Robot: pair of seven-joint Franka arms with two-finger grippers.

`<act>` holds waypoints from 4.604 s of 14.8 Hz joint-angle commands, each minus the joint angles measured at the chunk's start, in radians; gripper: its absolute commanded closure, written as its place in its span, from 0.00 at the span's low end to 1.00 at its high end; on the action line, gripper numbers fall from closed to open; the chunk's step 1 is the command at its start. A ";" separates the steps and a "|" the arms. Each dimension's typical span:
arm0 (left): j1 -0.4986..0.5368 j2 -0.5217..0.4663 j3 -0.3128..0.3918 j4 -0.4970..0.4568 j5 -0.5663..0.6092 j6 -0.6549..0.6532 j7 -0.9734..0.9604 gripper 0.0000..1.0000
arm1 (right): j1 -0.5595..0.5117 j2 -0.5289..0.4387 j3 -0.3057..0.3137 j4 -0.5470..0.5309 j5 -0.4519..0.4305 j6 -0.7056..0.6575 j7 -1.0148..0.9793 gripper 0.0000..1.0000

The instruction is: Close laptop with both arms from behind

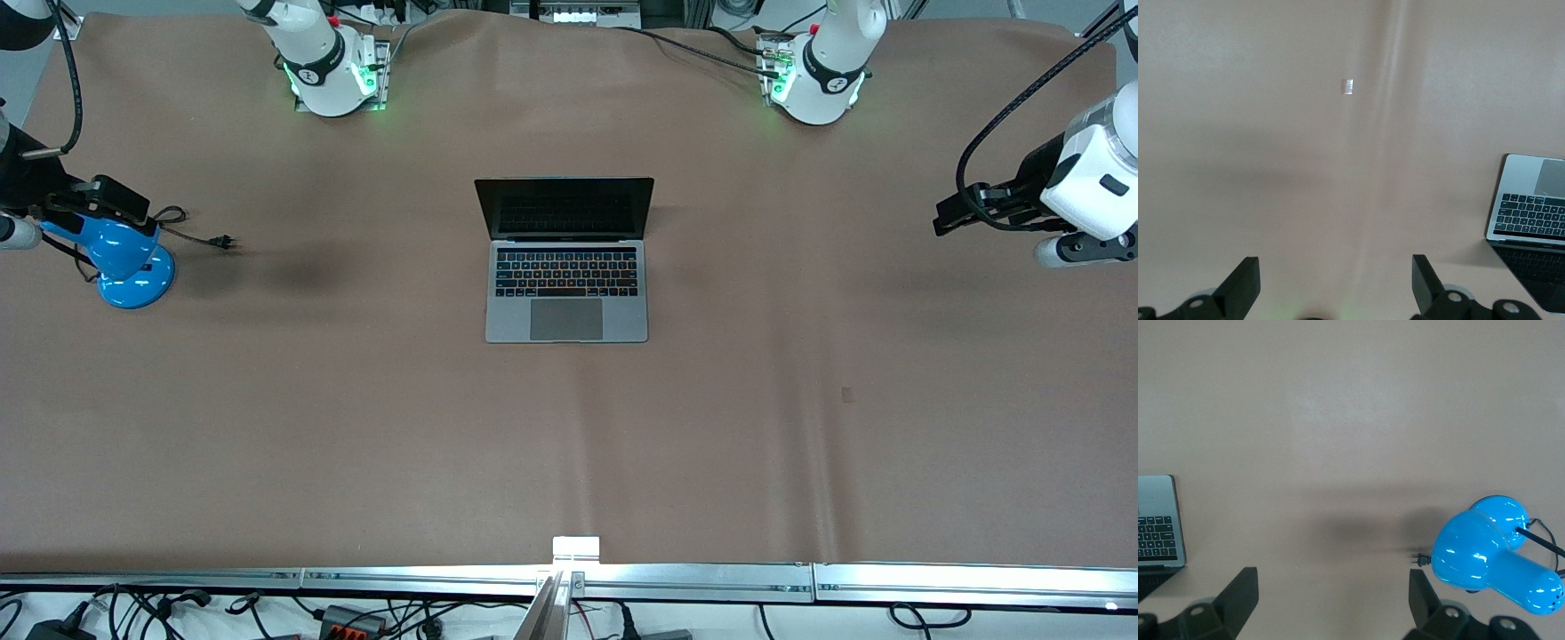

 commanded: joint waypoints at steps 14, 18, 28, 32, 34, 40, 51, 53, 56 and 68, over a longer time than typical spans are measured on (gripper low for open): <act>0.013 -0.004 -0.007 0.011 -0.018 -0.069 0.031 1.00 | -0.006 -0.009 -0.001 -0.012 -0.007 -0.005 -0.018 0.72; 0.019 0.003 -0.004 0.010 -0.027 -0.063 0.074 1.00 | -0.001 -0.009 0.002 -0.009 -0.005 -0.026 -0.015 1.00; 0.009 0.031 -0.013 -0.094 -0.232 -0.118 0.174 1.00 | 0.067 0.072 0.010 -0.061 0.137 -0.122 -0.007 1.00; 0.004 0.006 -0.134 -0.255 -0.298 -0.023 0.162 1.00 | 0.199 0.067 0.010 -0.148 0.198 -0.122 -0.012 1.00; 0.006 -0.001 -0.174 -0.326 -0.313 0.005 0.145 1.00 | 0.267 0.064 0.010 -0.204 0.252 -0.108 -0.015 1.00; 0.012 -0.179 -0.244 -0.603 -0.451 0.137 0.157 1.00 | 0.541 0.078 0.010 -0.244 0.268 -0.060 0.060 1.00; 0.004 -0.233 -0.468 -0.794 -0.600 0.417 0.143 1.00 | 0.779 0.129 0.009 -0.360 0.366 0.183 0.303 1.00; -0.001 -0.199 -0.470 -0.793 -0.602 0.424 0.145 1.00 | 0.778 0.152 0.009 -0.357 0.366 0.240 0.312 1.00; -0.004 -0.161 -0.504 -0.791 -0.648 0.451 0.145 1.00 | 0.792 0.181 0.009 -0.356 0.366 0.335 0.364 1.00; -0.011 0.028 -0.576 -0.736 -0.668 0.667 0.105 1.00 | 0.782 0.205 0.001 -0.327 0.358 0.408 0.398 1.00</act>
